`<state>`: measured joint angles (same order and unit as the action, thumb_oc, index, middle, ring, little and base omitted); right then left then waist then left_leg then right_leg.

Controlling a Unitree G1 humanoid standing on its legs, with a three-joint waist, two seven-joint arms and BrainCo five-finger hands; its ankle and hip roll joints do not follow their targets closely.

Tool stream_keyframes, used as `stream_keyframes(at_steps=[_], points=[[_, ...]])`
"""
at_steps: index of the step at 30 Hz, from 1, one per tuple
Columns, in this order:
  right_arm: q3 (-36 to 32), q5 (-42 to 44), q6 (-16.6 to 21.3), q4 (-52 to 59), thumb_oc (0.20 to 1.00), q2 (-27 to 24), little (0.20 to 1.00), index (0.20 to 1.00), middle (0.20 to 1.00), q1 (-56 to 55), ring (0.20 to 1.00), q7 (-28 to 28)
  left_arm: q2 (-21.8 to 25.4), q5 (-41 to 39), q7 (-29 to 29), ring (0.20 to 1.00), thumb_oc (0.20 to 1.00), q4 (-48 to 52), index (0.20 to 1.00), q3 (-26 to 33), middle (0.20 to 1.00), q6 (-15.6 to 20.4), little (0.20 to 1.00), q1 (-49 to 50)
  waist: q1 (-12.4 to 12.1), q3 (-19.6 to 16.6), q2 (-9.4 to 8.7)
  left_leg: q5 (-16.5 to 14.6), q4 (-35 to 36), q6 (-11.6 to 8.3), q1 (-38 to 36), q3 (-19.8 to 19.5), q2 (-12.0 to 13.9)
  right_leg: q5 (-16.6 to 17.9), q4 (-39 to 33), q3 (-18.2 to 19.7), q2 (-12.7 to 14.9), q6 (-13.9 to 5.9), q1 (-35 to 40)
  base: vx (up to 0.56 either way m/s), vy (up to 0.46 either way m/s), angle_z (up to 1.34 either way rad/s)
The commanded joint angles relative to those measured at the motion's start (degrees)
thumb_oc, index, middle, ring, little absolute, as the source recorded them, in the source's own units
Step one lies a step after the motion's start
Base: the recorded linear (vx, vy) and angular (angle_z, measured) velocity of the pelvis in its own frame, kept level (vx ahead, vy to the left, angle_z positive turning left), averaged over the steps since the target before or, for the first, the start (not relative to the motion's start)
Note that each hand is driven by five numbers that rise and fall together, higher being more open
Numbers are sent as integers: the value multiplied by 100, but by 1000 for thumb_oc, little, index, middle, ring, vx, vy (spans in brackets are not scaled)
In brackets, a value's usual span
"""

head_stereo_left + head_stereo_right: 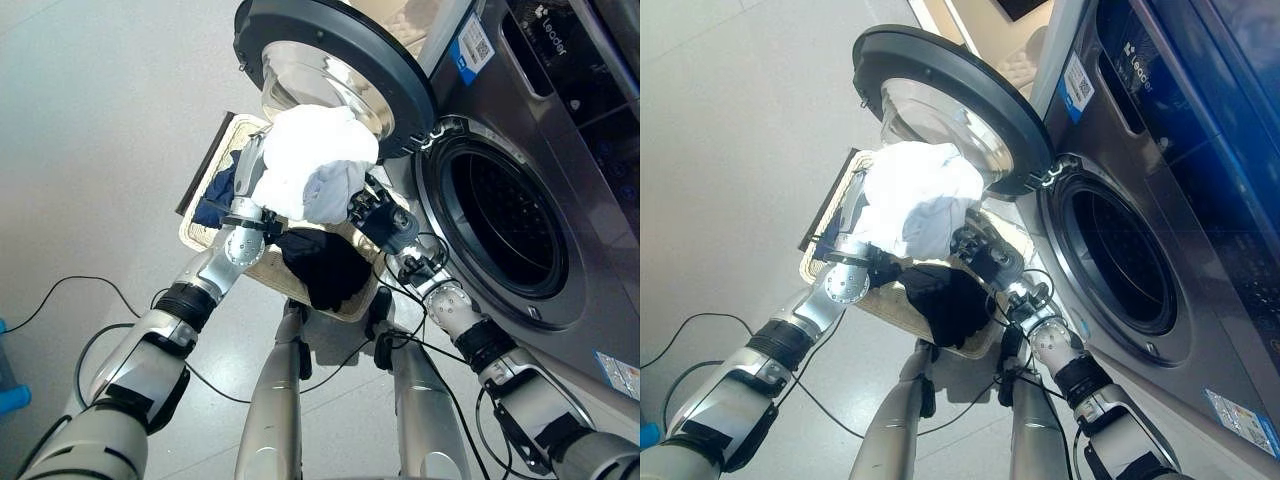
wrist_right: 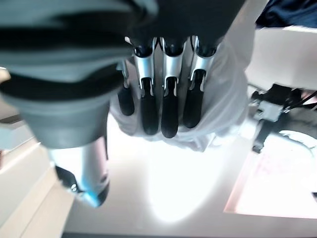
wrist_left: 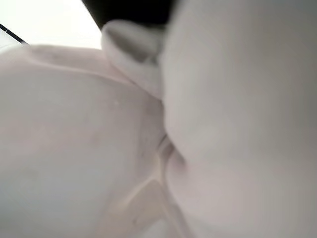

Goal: Put the clothes into the washing machine.

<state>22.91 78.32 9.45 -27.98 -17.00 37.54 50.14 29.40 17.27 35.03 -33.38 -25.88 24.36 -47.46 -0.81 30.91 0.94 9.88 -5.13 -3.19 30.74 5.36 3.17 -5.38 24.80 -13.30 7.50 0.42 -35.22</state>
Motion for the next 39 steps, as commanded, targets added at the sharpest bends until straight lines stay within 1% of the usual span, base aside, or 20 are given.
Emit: stream_keyframes(at_steps=[1,5,8,10,11,13,15,18,19,21,23,27,30,33,34,35,36,37,38,39], points=[[-241,116,387,489,1000,252,1000,1000,1000,391,1000,490,-74,331,202,200,200,27,200,-12,200,376,200,-449,10,-112,-56,-750,-499,-150,92,271,-308,561,-603,-232,38,-757,55,0,0,0],[-312,143,534,495,1000,183,1000,1000,1000,416,1000,559,-12,400,230,200,200,-102,200,19,200,455,200,-481,24,-112,-59,-739,-482,-163,87,287,-292,566,-634,-243,32,-758,70,0,0,0],[-343,76,495,464,1000,121,1000,1000,1000,443,1000,541,32,443,254,200,200,-151,200,18,200,492,200,-527,35,-112,-61,-704,-483,-164,130,290,-279,604,-646,-248,29,-754,32,0,0,0],[-332,-81,468,392,1000,40,1000,1000,1000,420,1000,342,90,638,437,200,200,-199,200,-17,200,564,200,-561,51,-112,-80,-734,-501,-177,116,289,-272,572,-628,-237,26,-759,43,0,0,0],[-333,-170,479,365,1000,7,1000,1000,1000,444,1000,204,111,715,511,200,200,-199,200,-20,200,584,200,-593,55,-112,-83,-702,-492,-176,150,283,-270,610,-651,-236,20,-753,15,0,0,0],[-298,-598,501,224,1000,-110,1000,1000,1000,503,1000,-310,158,930,803,200,200,-229,200,-59,200,668,200,-654,65,-112,-95,-694,-475,-186,161,266,-271,633,-688,-220,6,-753,-2,0,0,0],[-205,-1252,521,-23,1000,-266,1000,1000,1000,549,1000,-910,206,1397,1135,200,200,-192,200,-167,200,642,200,-718,69,-112,-111,-719,-469,-202,145,245,-276,611,-703,-207,-7,-754,18,0,0,0],[-154,-1540,500,-99,1000,-334,1000,1000,1000,593,1000,-1172,235,1490,1221,200,200,-157,200,-232,200,647,200,-777,70,-112,-117,-688,-462,-201,185,245,-272,648,-721,-211,-11,-744,-18,0,0,0],[-64,-1807,451,-234,1000,-421,1000,1000,1000,631,1000,-1490,246,1586,1296,200,200,-119,200,-312,200,706,200,-802,64,-112,-125,-708,-453,-207,139,255,-269,624,-711,-215,-13,-743,15,0,0,0],[16,-1998,323,-435,1000,-500,1000,1000,1000,693,1000,-1700,228,1589,1333,200,200,-92,200,-390,200,879,200,-826,52,-112,-129,-705,-451,-207,125,235,-280,628,-721,-216,-18,-734,32,0,0,0],[44,-2060,283,-546,1000,-522,1000,1000,1000,761,1000,-1807,214,1620,1373,200,200,-72,200,-444,200,915,200,-874,47,-112,-122,-669,-443,-199,165,225,-281,666,-737,-216,-28,-722,-1,0,0,0],[51,-2066,298,-836,1000,-515,1000,1000,1000,882,1000,-2132,125,1282,1250,200,200,-6,200,-481,200,1063,200,-915,21,-112,-103,-672,-448,-188,167,205,-290,662,-724,-191,-36,-715,-1,0,0,0],[14,-2510,459,-983,1000,-503,1000,1000,1000,912,1000,-2868,64,1130,1207,200,200,28,200,-447,200,1176,200,-882,14,-112,-93,-673,-430,-184,160,187,-295,663,-693,-176,-43,-726,-21,0,0,0],[-54,-3194,647,-1128,1000,-519,1000,1000,1000,871,1000,-3933,31,1007,1132,200,200,128,200,-368,200,1330,200,-833,23,-112,-82,-694,-381,-180,108,200,-289,641,-690,-148,-54,-741,-5,0,0,0],[-61,-3225,655,-1134,1000,-523,1000,1000,1000,886,1000,-3975,35,995,1125,200,200,131,200,-361,200,1338,200,-849,25,-112,-80,-669,-375,-177,137,198,-288,671,-706,-149,-57,-736,-29,0,0,0],[-105,-3472,818,-1234,1000,-551,1000,1000,1000,864,1000,-4417,0,848,1025,200,200,200,200,-287,200,1446,200,-807,32,-112,-62,-668,-363,-170,140,194,-282,679,-711,-126,-67,-736,-44,0,0,0],[-104,-3476,818,-1231,1000,-550,1000,1000,1000,862,1000,-4423,1,843,1018,200,200,203,200,-285,200,1446,200,-805,32,-112,-62,-669,-363,-170,140,195,-282,680,-711,-125,-68,-736,-43,0,0,0],[-151,-3902,1093,-1221,1000,-545,1000,1000,1000,805,1000,-5088,-62,760,919,200,200,361,200,-196,200,1541,200,-691,31,-112,-36,-711,-353,-158,91,184,-293,641,-694,-99,-73,-743,-16,0,0,0],[-164,-4117,1178,-1180,1000,-520,1000,1000,1000,828,1000,-5355,-93,757,873,200,200,447,200,-158,200,1553,200,-674,28,-112,-21,-689,-344,-150,130,174,-301,675,-712,-98,-81,-737,-52,0,0,0],[-169,-4441,1241,-1113,1000,-482,1000,1000,1000,852,1000,-5769,-140,818,867,200,200,530,200,-126,200,1560,200,-636,25,-112,-5,-693,-343,-147,137,169,-308,678,-706,-95,-82,-738,-67,0,0,0]])
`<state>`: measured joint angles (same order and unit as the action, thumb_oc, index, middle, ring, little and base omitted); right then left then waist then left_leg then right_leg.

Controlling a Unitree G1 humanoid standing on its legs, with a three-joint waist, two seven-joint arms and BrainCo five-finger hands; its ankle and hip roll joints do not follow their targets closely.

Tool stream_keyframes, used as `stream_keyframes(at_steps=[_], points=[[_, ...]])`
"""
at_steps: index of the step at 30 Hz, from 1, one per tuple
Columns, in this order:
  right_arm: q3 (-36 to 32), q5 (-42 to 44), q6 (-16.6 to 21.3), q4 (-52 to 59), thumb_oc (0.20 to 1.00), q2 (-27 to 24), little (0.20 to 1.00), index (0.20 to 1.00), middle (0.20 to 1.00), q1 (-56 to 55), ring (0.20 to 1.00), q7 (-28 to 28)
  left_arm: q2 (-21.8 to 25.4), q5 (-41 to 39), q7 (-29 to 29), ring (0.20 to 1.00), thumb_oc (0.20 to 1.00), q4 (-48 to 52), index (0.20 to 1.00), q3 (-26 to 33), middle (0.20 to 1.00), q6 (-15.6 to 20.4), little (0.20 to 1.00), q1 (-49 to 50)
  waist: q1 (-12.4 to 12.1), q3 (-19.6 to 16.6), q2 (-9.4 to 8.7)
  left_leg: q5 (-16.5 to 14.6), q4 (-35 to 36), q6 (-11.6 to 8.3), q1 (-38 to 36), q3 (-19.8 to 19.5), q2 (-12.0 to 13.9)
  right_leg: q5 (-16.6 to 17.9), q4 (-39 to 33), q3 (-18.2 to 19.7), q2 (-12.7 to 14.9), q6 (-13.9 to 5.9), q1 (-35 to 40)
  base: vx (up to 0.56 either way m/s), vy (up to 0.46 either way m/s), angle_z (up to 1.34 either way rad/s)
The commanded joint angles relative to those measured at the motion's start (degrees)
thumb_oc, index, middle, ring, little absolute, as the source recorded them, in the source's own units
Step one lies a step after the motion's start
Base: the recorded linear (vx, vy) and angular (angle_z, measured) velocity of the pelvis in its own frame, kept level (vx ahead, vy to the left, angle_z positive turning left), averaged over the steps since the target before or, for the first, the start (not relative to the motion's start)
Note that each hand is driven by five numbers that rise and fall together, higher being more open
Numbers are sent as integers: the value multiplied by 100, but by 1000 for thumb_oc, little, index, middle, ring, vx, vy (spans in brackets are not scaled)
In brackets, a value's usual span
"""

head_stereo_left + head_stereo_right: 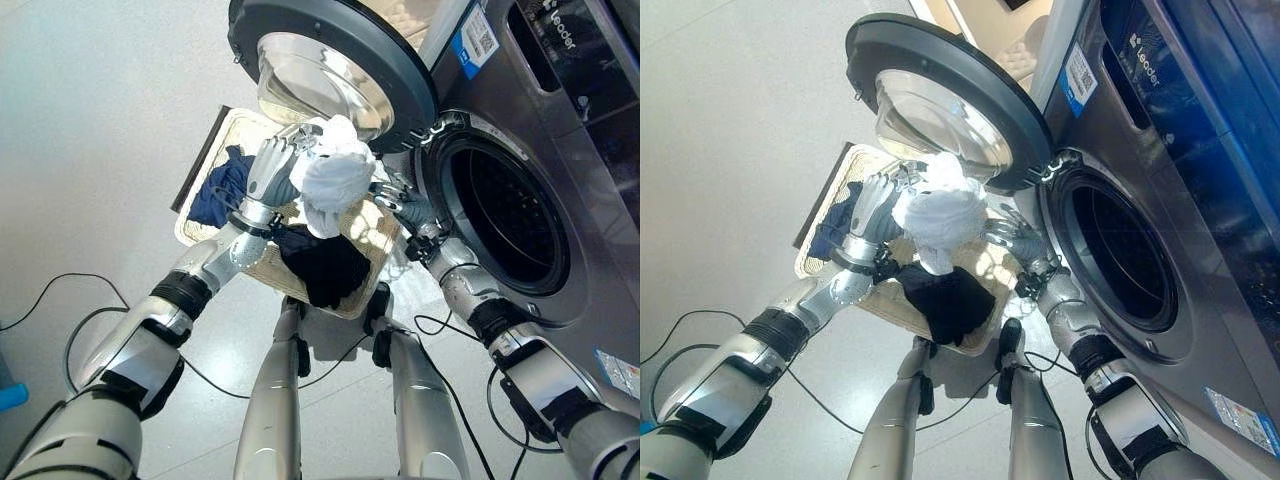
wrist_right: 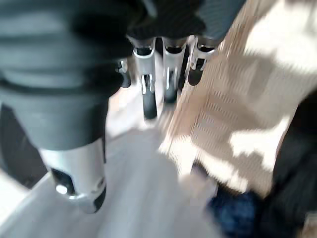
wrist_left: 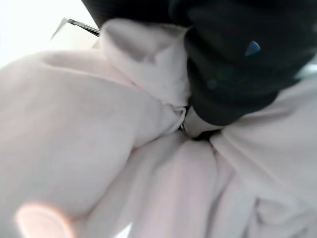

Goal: Put the clothes into the washing machine.

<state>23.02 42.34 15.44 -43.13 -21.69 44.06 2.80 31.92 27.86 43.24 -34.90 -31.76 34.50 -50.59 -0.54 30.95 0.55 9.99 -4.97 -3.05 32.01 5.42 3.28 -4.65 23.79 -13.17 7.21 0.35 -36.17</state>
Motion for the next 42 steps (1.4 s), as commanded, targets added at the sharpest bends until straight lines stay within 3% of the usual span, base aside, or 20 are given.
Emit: stream_keyframes(at_steps=[1,4,6,8,9,10,12,15,16,18,19,25,27,38,39,40,41,42], points=[[-171,-1177,674,479,1000,16,1000,1000,1000,237,1000,-1384,-438,-243,8,200,200,769,200,474,200,530,200,-301,-3,-116,45,-708,-352,-159,8,156,-328,607,-610,-105,-55,-735,27,0,0,0],[-98,-2355,638,769,1000,77,1000,1000,1000,358,1000,-2427,-593,-329,-199,200,200,1002,200,493,200,456,200,-224,-2,-116,78,-750,-331,-144,-34,150,-349,583,-619,-98,-48,-749,52,0,0,0],[-78,-2753,584,837,1000,79,1000,1000,1000,449,1000,-2702,-625,-336,-245,200,200,1032,200,491,200,441,200,-243,-4,-116,92,-728,-323,-139,0,143,-354,619,-646,-98,-49,-747,23,0,0,0],[47,-4129,328,1086,1000,84,1000,1000,1000,720,1000,-3558,-764,-496,-486,200,200,1094,200,453,200,439,200,-197,-20,-116,141,-749,-329,-122,-17,135,-380,621,-655,-83,-40,-759,36,0,0,0],[50,-4140,323,1090,1000,88,1000,1000,1000,719,1000,-3568,-764,-498,-489,200,200,1094,200,455,200,440,200,-197,-19,-116,141,-749,-329,-122,-17,135,-380,621,-654,-83,-40,-759,36,0,0,0],[153,-4873,63,1182,1000,53,1000,1000,1000,901,1000,-3923,-855,-604,-574,200,200,1110,200,423,200,473,200,-185,-35,-116,166,-758,-349,-107,-4,140,-391,624,-640,-80,-23,-766,19,0,0,0],[228,-5014,-44,1208,1000,15,1000,1000,1000,1003,1000,-3970,-905,-636,-632,200,200,1139,200,440,200,504,200,-149,-52,-116,180,-769,-360,-99,-10,141,-399,618,-644,-86,-11,-766,35,6,2,2],[378,-4979,-63,1220,1000,-12,1000,1000,1000,1111,1000,-3617,-969,-686,-737,200,200,1213,200,441,200,567,200,-93,-83,-116,192,-788,-389,-83,-13,132,-423,609,-632,-104,6,-762,50,12,-9,3],[439,-4747,31,1216,1000,-19,1000,1000,1000,1128,1000,-3261,-999,-731,-848,200,200,1286,200,464,200,614,200,-64,-104,-116,188,-791,-406,-80,4,131,-430,607,-636,-115,20,-759,54,0,0,0],[439,-4747,31,1216,1000,-19,1000,1000,1000,1128,1000,-3261,-999,-731,-848,200,200,1286,200,464,200,614,200,-64,-104,-116,188,-791,-406,-80,4,131,-430,607,-636,-115,20,-759,54,5,-16,1],[553,-4189,265,1198,1000,-48,1000,1000,1000,1129,1000,-2440,-983,-774,-1001,200,200,1400,200,488,200,618,200,-33,-137,-116,175,-795,-451,-77,30,121,-439,609,-623,-151,49,-751,53,12,-38,2],[735,-3136,708,1198,1000,-68,1000,1000,1000,1122,1000,-1261,-929,-941,-1269,200,200,1484,200,482,200,564,200,-115,-160,-116,143,-794,-505,-74,51,96,-459,611,-581,-187,71,-732,43,13,-25,3],[726,-2433,873,1311,1000,10,1000,1000,1000,1066,1000,-692,-899,-1028,-1337,200,200,1429,200,459,200,512,200,-173,-160,-116,118,-789,-533,-78,55,102,-465,611,-566,-199,74,-721,47,19,-34,5],[421,-1010,1223,1820,1000,338,1000,1000,1000,783,1000,72,-805,-1294,-1466,200,200,1025,200,386,200,302,200,-296,-73,-116,75,-768,-558,-97,42,119,-456,614,-587,-177,48,-699,71,2,-1,0],[399,-937,1223,1845,777,362,777,777,777,771,777,110,-808,-1314,-1471,200,200,1006,200,382,200,309,200,-288,-68,-116,77,-769,-559,-97,41,120,-455,615,-586,-174,46,-699,69,0,0,0],[358,-759,1220,1883,347,398,347,347,347,741,347,233,-815,-1332,-1493,200,200,988,200,382,200,329,200,-267,-62,-116,77,-771,-556,-100,34,120,-453,612,-586,-167,43,-699,70,0,0,0],[343,-695,1200,1918,200,422,200,200,200,726,200,256,-813,-1343,-1504,200,200,981,200,378,200,339,200,-264,-60,-116,77,-770,-555,-100,34,125,-453,611,-592,-169,44,-699,75,0,0,0],[314,-558,1163,1944,200,457,200,200,200,704,200,336,-813,-1358,-1520,200,200,953,200,366,200,383,200,-257,-57,-116,76,-769,-555,-102,32,129,-450,613,-594,-168,46,-700,77,0,0,0]])
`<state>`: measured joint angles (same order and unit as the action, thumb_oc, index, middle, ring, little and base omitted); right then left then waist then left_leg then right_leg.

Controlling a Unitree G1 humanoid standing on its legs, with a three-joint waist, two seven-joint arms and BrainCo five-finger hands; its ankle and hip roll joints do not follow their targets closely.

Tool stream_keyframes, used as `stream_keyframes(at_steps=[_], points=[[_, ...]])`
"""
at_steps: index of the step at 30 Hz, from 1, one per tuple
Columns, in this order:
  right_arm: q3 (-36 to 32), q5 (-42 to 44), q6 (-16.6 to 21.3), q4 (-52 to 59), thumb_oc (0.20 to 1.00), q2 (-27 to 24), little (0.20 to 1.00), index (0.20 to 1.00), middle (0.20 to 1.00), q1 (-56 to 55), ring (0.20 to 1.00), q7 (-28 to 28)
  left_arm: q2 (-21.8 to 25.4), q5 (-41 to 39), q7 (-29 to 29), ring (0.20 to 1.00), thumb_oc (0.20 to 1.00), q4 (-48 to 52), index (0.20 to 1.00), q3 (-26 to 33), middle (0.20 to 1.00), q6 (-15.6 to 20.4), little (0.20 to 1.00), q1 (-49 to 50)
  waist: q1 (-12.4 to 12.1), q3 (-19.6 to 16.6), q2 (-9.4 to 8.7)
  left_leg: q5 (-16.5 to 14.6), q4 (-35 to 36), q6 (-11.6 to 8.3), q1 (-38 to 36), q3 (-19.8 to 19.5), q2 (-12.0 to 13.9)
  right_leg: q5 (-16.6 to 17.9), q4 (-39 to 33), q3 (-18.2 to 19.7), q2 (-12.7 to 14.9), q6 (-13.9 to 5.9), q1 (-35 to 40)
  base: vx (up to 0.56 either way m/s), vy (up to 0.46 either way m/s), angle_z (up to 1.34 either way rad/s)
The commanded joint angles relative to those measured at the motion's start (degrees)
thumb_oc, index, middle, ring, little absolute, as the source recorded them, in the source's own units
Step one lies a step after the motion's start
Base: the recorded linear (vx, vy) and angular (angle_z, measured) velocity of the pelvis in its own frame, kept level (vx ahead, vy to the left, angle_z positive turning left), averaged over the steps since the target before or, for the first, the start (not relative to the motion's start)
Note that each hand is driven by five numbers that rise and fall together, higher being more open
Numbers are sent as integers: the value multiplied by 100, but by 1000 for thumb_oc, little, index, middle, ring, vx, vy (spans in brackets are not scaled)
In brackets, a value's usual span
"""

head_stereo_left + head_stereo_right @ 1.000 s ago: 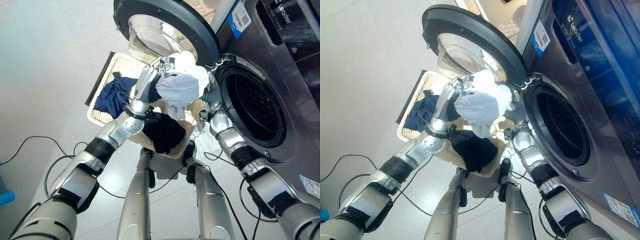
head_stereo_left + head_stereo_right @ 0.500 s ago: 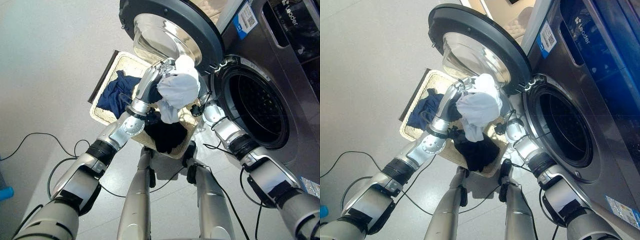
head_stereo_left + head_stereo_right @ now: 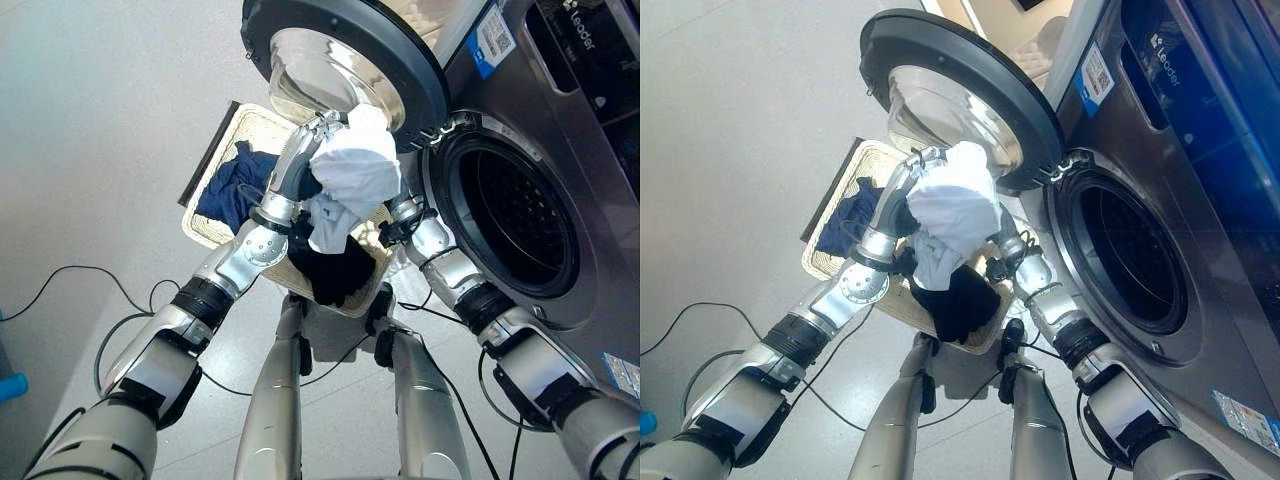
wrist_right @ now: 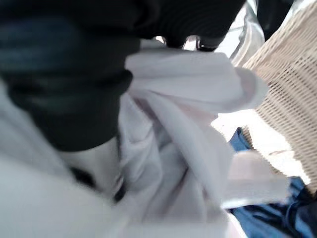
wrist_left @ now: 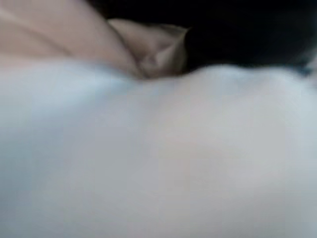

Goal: Put the clothes into the washing machine.

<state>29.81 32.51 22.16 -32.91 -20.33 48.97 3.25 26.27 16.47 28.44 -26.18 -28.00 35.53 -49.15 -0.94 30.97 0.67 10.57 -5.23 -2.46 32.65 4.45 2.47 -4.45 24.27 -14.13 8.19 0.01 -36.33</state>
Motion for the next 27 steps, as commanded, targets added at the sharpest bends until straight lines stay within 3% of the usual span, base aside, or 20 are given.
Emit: stream_keyframes(at_steps=[1,23,24,25,26,27], points=[[-372,448,485,920,200,335,200,200,200,209,200,306,-251,-225,-50,200,200,81,200,-12,200,284,200,-404,-17,-118,64,-827,-530,-162,-32,229,-368,593,-642,-73,-51,-665,94,0,0,0],[-537,964,759,544,200,550,200,200,200,158,200,112,-291,-75,-427,200,200,-129,200,-452,200,267,200,-462,46,-118,66,-820,-488,-156,-68,331,-349,652,-746,-24,-101,-663,126,0,0,0],[-542,979,766,533,200,550,200,200,200,155,200,102,-292,-73,-439,294,294,-147,294,-461,294,264,294,-464,49,-118,66,-822,-488,-155,-70,338,-347,651,-744,-25,-100,-663,125,0,0,0],[-551,1004,805,495,200,548,200,200,200,158,200,58,-292,-37,-453,683,683,-179,683,-479,683,266,683,-469,52,-118,67,-823,-487,-157,-72,351,-340,650,-743,-24,-98,-665,125,0,0,0],[-584,1109,804,432,200,542,200,200,200,182,200,-34,-277,31,-499,1000,1000,-234,1000,-513,1000,267,1000,-480,56,-118,73,-820,-479,-156,-80,361,-334,657,-744,-17,-102,-662,125,0,0,0],[-592,1149,805,407,200,542,200,200,200,185,200,-32,-270,42,-490,1000,1000,-243,1000,-526,1000,259,1000,-484,58,-118,76,-819,-473,-156,-82,363,-335,659,-748,-16,-105,-662,124,0,0,0]])
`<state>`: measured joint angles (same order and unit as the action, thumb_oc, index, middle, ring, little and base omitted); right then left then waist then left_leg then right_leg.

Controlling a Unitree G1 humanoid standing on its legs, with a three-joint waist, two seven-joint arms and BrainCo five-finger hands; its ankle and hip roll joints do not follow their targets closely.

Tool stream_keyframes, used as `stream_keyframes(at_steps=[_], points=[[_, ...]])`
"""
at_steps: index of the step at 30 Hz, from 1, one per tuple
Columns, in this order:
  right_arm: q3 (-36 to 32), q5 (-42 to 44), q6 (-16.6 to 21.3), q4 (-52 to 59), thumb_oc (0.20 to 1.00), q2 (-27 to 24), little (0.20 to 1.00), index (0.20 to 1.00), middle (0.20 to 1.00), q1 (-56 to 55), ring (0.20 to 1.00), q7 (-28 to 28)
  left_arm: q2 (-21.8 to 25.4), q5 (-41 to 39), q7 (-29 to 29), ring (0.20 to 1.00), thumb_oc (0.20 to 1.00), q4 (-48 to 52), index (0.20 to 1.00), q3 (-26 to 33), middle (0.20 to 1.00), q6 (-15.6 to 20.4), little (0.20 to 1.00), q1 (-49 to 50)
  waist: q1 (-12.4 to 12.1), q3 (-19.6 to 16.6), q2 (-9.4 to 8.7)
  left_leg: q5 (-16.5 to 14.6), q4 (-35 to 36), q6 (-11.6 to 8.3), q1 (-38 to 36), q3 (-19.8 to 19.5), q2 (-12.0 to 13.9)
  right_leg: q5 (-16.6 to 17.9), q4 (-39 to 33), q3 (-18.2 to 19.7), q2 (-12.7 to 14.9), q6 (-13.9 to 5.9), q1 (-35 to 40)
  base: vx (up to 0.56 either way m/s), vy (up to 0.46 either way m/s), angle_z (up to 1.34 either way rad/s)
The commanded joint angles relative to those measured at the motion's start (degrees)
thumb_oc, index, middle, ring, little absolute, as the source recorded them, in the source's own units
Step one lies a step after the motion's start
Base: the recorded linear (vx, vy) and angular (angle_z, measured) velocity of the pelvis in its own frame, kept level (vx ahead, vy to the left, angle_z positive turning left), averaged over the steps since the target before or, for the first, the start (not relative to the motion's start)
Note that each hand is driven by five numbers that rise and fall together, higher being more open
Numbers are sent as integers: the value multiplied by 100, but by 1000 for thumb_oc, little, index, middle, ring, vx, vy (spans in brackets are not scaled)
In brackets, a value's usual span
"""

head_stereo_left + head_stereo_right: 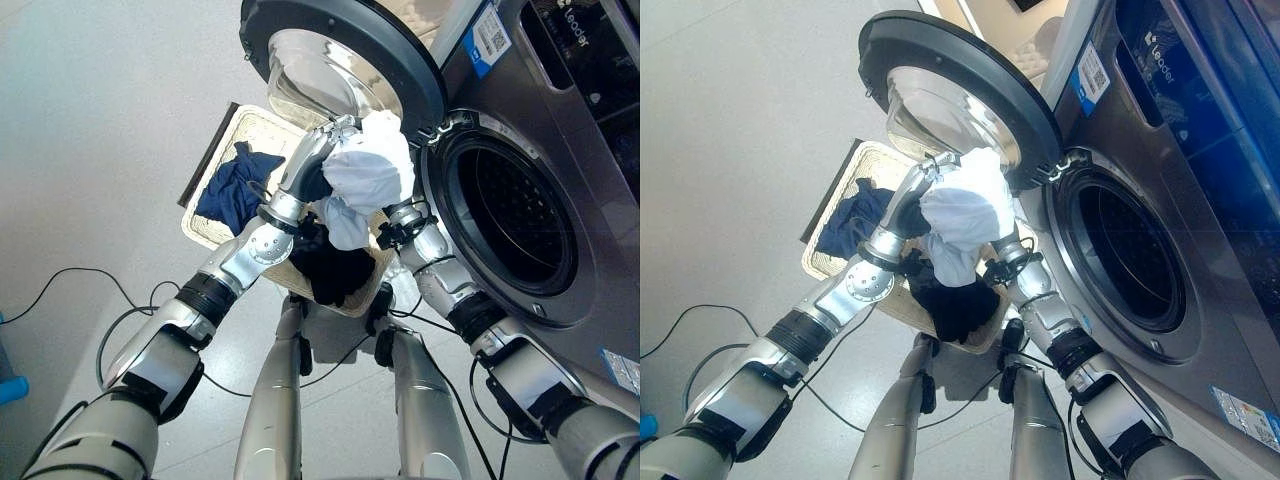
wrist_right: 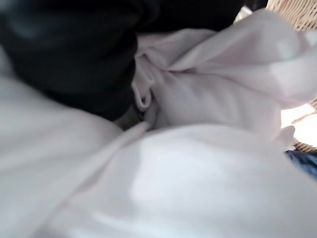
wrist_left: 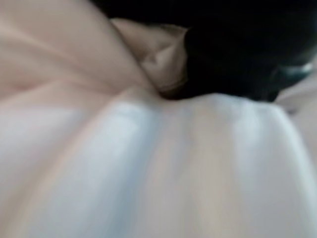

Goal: Put the clothes into the washing machine.

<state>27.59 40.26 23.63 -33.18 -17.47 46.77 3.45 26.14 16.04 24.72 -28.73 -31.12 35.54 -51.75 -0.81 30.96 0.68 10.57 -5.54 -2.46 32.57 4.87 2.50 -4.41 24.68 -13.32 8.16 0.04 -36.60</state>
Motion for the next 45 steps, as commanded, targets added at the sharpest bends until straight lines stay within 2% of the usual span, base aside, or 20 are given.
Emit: stream_keyframes(at_steps=[1,8,11,19,22,27,31,33,34,38,40,41,44,45], points=[[-383,437,691,380,200,261,200,200,200,390,200,-79,-237,101,-85,1000,1000,2,1000,-244,1000,236,1000,-231,52,-117,81,-818,-433,-159,-78,329,-334,655,-792,-93,-107,-670,151,0,0,0],[-552,1215,861,-175,200,306,200,200,200,210,200,-20,-112,307,198,1000,1000,-203,1000,-321,1000,217,1000,-223,109,-117,120,-796,-370,-174,-92,401,-310,664,-823,-49,-155,-675,134,-10,24,-7],[-710,1861,960,-529,200,390,200,200,200,60,200,212,-101,533,356,1000,1000,-314,1000,-377,1000,184,1000,-164,145,-117,151,-796,-330,-177,-94,433,-303,664,-850,-9,-188,-669,120,-13,28,-10],[-940,2771,1125,-933,200,618,200,200,200,-257,200,615,-181,551,759,1000,1000,-524,1000,-399,1000,5,1000,-5,258,-117,226,-756,-201,-184,-135,546,-314,684,-954,78,-266,-653,111,-15,51,-13],[-1061,3273,1175,-1082,200,682,200,200,200,-364,200,821,-215,412,978,1000,1000,-652,1000,-318,1000,12,1000,63,301,-117,271,-743,-182,-197,-134,600,-318,678,-971,119,-274,-634,98,-2,61,-20],[-1321,3671,1256,-1273,200,695,200,200,200,-418,200,846,-269,110,1275,1000,1000,-748,1000,-146,1000,56,1000,195,329,-117,360,-728,-161,-207,-158,647,-331,659,-956,167,-285,-603,89,10,47,-8],[-1670,4155,1306,-1484,200,645,200,200,200,-365,200,885,-353,-388,1340,1000,1000,-836,1000,93,1000,172,1000,309,316,-117,439,-725,-171,-216,-168,665,-341,629,-919,176,-277,-585,87,23,27,-7],[-1670,4155,1306,-1484,200,645,200,200,200,-365,200,885,-353,-388,1340,1000,1000,-836,1000,93,1000,172,1000,309,316,-117,439,-725,-171,-216,-168,665,-341,629,-919,176,-277,-585,87,5,4,-2],[-2049,4499,1240,-1737,200,532,200,200,200,-245,200,887,-432,-772,1320,1000,1000,-873,1000,276,1000,250,1000,415,285,-117,492,-733,-210,-218,-126,656,-344,600,-850,156,-261,-584,45,0,0,0],[-2540,4759,1077,-2190,200,222,200,200,200,51,200,671,-414,-989,1199,1000,1000,-770,1000,380,1000,378,1000,515,197,-117,568,-732,-242,-213,-52,611,-379,599,-806,79,-228,-587,-5,9,-23,0],[-2609,4607,1095,-2304,200,97,200,200,200,136,200,529,-379,-1039,1177,1000,1000,-704,1000,361,1000,385,1000,525,171,-117,578,-737,-254,-207,-33,600,-389,600,-797,47,-210,-590,-16,10,-58,1],[-2730,4698,1167,-2495,200,-170,200,200,200,378,200,281,-308,-1130,1071,1000,1000,-569,1000,335,1000,393,1000,525,113,-117,603,-743,-300,-204,31,578,-401,604,-756,-6,-178,-598,-61,1,-58,2],[-2850,4806,1268,-2700,200,-402,200,200,200,547,200,101,-220,-1182,967,1000,1000,-445,1000,303,1000,397,1000,505,68,-117,623,-756,-351,-200,105,546,-412,602,-713,-45,-156,-608,-114,-3,-53,4],[-2896,4628,1333,-2841,200,-569,200,200,200,644,200,-117,-159,-1193,947,1000,1000,-362,1000,245,1000,359,1000,493,53,-117,629,-758,-369,-192,138,526,-420,614,-702,-62,-141,-614,-137,1,-55,4]])
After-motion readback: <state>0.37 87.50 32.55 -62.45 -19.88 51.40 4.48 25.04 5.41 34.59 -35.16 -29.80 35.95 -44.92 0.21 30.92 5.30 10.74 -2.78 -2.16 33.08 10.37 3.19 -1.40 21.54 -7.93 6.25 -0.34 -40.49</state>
